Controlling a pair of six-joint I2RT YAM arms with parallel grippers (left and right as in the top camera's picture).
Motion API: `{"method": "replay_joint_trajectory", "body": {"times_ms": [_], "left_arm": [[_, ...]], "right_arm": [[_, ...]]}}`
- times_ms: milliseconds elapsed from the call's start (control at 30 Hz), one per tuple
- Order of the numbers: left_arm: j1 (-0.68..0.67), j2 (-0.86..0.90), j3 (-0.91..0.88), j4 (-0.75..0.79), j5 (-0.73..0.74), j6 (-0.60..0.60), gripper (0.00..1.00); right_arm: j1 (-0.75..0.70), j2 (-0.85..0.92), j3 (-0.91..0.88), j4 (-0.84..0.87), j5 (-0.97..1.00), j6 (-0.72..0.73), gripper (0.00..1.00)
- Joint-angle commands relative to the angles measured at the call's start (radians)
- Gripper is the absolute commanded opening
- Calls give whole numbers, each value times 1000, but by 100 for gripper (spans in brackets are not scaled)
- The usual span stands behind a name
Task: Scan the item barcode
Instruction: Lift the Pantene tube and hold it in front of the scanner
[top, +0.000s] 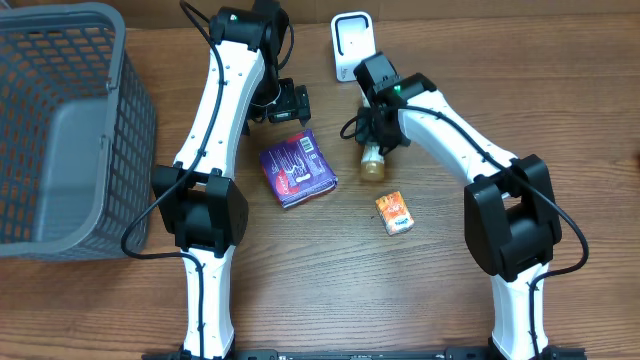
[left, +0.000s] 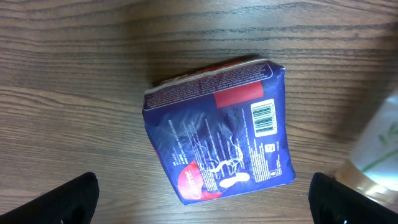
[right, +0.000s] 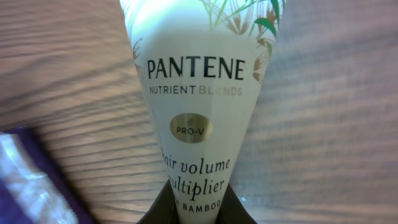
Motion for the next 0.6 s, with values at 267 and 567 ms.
{"method": "replay_joint_trajectory", "body": {"times_ms": [267, 567], "left_arm": [[4, 0, 16, -3, 8, 2, 100], [3, 0, 16, -2, 8, 2, 100]], "right_arm": [[-1, -14, 355, 71, 208, -330, 4], [-2, 42, 346, 399, 113, -338, 4]]}}
